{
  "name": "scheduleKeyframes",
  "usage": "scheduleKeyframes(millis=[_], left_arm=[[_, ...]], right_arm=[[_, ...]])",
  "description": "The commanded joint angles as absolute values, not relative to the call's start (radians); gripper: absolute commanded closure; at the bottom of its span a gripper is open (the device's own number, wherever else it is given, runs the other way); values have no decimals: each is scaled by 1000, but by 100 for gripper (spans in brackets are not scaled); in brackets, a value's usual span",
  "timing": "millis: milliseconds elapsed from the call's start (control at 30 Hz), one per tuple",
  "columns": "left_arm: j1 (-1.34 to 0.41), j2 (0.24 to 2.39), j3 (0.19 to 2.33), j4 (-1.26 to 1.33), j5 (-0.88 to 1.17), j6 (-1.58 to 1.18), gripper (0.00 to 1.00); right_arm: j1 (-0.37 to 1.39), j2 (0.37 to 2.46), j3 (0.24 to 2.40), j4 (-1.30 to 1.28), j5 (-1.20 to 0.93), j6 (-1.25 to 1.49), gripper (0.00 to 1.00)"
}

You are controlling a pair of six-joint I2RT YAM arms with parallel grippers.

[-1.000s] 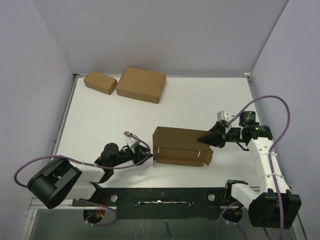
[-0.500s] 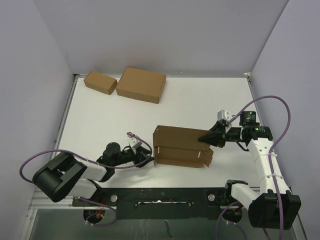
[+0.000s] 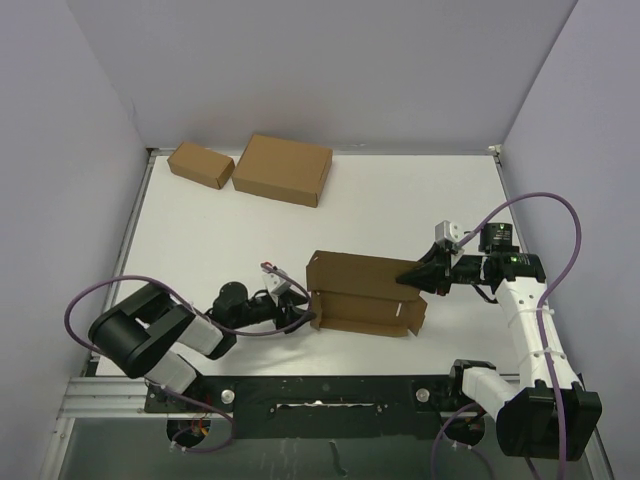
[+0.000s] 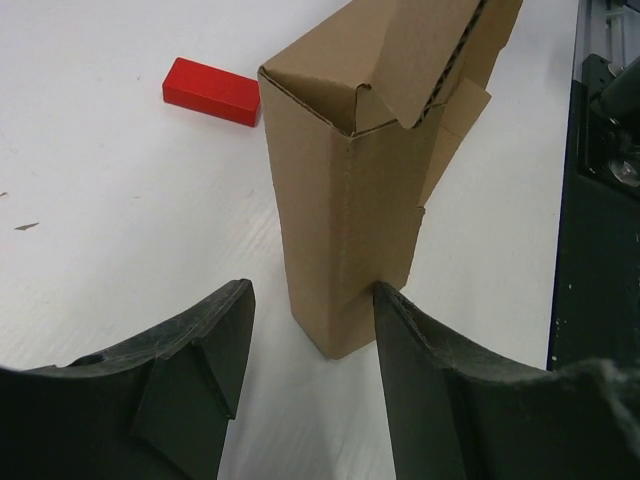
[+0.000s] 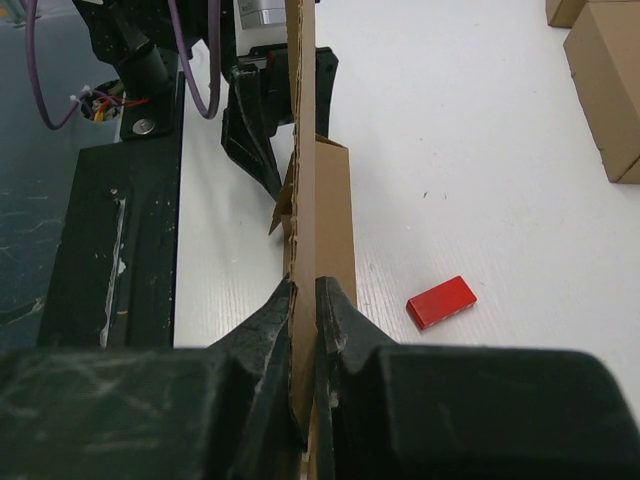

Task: Fold the paper box

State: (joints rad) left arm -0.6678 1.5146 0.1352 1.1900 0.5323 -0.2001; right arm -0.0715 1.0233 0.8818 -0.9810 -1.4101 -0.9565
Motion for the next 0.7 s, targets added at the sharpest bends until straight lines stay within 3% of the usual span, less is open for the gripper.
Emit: scheduleKeyframes(millis=[0,167,433,667], left_arm=[[-679,1584,166,1386,546,-195,51],[-710,1642,175,1461,495,-204,52],[-837,1619,222,1321,193,-150,51],[-914,1640,248,1284,-2,-152,57]], right_arm=[[-75,1004,874,-973,-1427,-948,100],[-75,1002,869,-965,-1422,-942,100],[-74,1000,863,-956,-1422,-931,100],[-74,997,858,-954,-1425,-929,100]])
